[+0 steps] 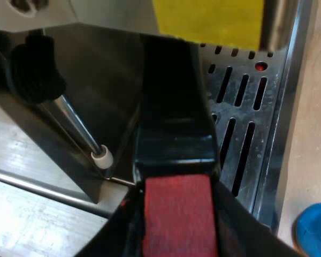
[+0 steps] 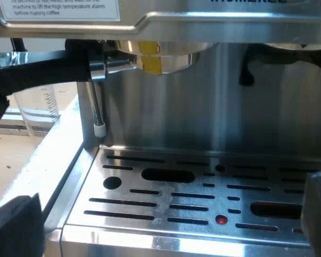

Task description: Put the handle in the coffee machine

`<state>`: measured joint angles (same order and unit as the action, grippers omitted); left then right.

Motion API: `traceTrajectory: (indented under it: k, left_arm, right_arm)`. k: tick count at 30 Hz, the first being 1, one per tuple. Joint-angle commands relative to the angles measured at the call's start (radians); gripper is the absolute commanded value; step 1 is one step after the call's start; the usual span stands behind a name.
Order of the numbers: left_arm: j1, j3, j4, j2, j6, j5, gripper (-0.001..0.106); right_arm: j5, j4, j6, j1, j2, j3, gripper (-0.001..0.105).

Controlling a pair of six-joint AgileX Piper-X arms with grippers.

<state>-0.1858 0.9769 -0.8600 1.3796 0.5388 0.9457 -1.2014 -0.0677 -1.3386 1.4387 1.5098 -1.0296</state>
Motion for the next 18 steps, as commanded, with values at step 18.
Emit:
traceTrajectory:
  k: [18]
  left_arm:
    - [-0.001,0.04,-0.131,-0.028,-0.023,0.146,0.0]
  right_arm:
    - [0.085,0.001,-0.014,-0.032,0.003,-0.001,0.103]
